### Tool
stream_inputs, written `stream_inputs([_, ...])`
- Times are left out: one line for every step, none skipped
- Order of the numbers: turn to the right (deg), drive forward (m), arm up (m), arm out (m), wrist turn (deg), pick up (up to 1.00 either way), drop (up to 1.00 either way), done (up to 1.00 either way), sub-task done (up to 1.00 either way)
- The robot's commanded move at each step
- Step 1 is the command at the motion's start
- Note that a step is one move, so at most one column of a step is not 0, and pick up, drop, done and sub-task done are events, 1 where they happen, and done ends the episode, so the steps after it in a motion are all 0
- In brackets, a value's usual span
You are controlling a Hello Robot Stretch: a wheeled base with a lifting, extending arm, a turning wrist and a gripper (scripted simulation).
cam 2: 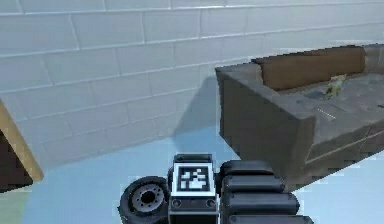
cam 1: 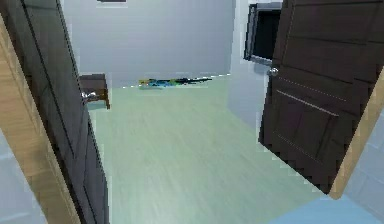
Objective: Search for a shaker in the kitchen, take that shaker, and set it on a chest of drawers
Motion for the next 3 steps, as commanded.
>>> stream_inputs([24.0,0.0,0.0,0.0,0.0,0.0,0.0,0.0,0.0])
stream_inputs([3.0,0.0,0.0,0.0,0.0,0.0,0.0,0.0,0.0])
stream_inputs([12.0,0.0,0.0,0.0,0.0,0.0,0.0,0.0,0.0])
